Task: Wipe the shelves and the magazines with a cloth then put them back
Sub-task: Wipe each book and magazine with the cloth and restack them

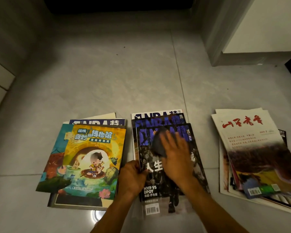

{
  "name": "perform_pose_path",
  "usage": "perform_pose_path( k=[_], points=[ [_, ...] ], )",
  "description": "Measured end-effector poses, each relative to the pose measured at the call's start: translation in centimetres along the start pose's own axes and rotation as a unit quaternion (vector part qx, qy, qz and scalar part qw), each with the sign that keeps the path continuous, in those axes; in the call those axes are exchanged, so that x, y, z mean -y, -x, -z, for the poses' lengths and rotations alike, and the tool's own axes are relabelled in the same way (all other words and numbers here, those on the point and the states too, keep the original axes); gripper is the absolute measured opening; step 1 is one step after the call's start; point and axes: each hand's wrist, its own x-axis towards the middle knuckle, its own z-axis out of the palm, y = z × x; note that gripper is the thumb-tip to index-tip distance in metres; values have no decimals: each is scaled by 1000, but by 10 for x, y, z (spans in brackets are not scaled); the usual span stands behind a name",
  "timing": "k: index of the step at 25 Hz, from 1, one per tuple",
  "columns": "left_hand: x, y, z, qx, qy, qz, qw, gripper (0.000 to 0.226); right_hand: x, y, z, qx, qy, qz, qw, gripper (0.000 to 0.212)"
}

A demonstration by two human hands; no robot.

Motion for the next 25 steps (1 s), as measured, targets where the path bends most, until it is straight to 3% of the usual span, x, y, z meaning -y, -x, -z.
perform_pose_path(
  k=[2, 4, 6, 8, 10, 12, 15, 18, 20, 21, 23, 24, 25],
  points=[
    [-1, 0, 0, -9, -8, -23, 1000, 17, 39, -7, -10, 30, -10, 135, 990, 83],
    [-1, 0, 0, -13, -8, -20, 1000, 14, 28, -24, -4, 38, -15, 191, 981, 81],
    [4, -2, -2, -12, 8, 7, 1000, 16, -15, -32, 3, 39, 1, 123, 992, 79],
    [5, -2, -4, -13, 10, 16, 1000, 18, -56, -31, 13, 9, -15, -23, 1000, 75],
    [4, -1, -6, -21, 5, 10, 1000, 19, -48, -33, 16, -20, 1, -84, 996, 73],
    [2, 0, -5, -26, -7, 1, 1000, 20, -2, -33, 0, -12, 7, -28, 1000, 75],
    [3, 2, -4, -30, -23, -35, 999, 17, 55, -11, -21, 6, -6, 143, 990, 70],
    [-2, 12, 0, -26, 4, -15, 1000, 21, 17, 19, -14, 44, -16, 181, 982, 68],
    [-6, 18, 9, 64, 61, 36, 995, 21, -19, 52, -4, 15, 7, 113, 993, 75],
    [-6, 22, 13, 153, 90, 73, 981, 26, -30, 70, 1, -4, 18, 80, 997, 76],
    [-3, 35, 15, 314, 61, 106, 941, 43, -36, 114, 5, 36, 16, 80, 996, 78],
    [-1, 42, 10, 327, 38, 100, 939, 48, -36, 133, 5, 51, 15, 101, 993, 80],
    [1, 48, 3, 294, 40, 86, 951, 48, -36, 145, 6, 58, 2, 112, 992, 80]
  ],
)
